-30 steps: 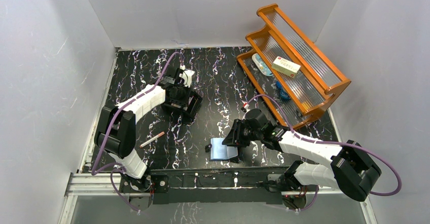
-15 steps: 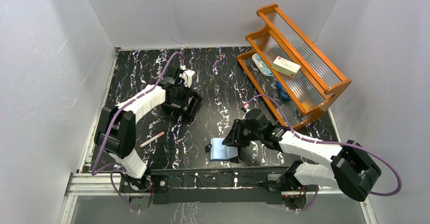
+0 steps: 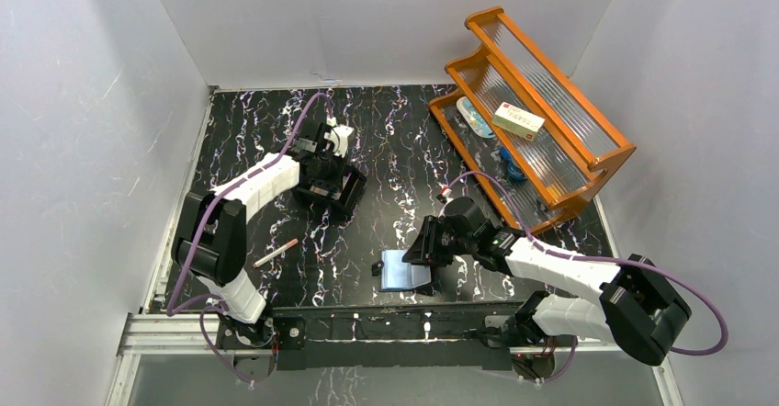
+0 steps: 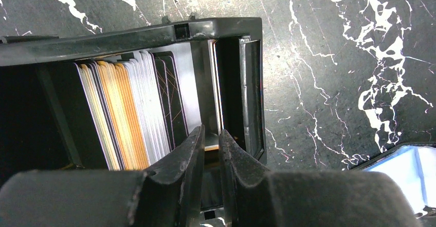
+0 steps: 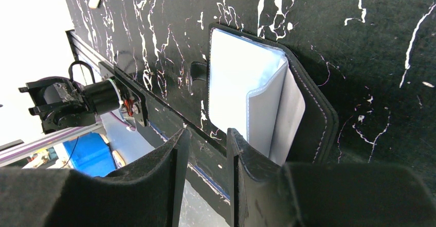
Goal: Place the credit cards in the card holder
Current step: Pick up the credit card from the storage box.
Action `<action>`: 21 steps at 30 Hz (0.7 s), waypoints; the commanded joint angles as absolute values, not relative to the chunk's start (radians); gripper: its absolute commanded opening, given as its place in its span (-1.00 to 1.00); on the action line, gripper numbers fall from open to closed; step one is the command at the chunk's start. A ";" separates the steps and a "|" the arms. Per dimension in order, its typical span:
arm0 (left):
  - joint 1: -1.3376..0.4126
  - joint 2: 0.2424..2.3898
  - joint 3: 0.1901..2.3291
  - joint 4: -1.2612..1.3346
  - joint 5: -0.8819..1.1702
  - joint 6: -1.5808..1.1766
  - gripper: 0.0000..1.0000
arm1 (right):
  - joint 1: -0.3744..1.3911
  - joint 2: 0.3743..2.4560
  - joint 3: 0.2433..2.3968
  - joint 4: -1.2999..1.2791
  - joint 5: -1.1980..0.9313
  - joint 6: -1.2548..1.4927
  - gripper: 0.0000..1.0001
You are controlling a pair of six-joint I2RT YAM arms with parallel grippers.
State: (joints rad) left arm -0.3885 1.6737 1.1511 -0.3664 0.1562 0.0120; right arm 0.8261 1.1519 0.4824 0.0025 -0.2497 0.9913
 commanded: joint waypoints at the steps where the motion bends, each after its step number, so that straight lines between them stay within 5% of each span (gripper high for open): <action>1: -0.396 1.705 1.138 -0.390 0.191 0.023 -0.68 | 0.831 1.122 0.506 0.030 -0.247 0.988 -0.18; 12: -0.402 1.734 1.140 -0.398 0.225 0.032 -0.71 | 0.831 1.117 0.506 0.030 -0.245 0.988 -0.18; 17: -0.403 1.721 1.152 -0.406 0.226 0.029 -1.00 | 0.831 1.114 0.505 0.028 -0.245 0.989 -0.18; 21: -0.404 1.618 1.229 -0.469 0.168 -0.026 -1.00 | 0.831 1.103 0.522 0.002 -0.235 0.983 -0.18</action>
State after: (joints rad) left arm -0.4015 1.7367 1.1576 -0.4057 0.1963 0.0032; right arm 0.8261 1.1362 0.4824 0.0010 -0.2493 0.9913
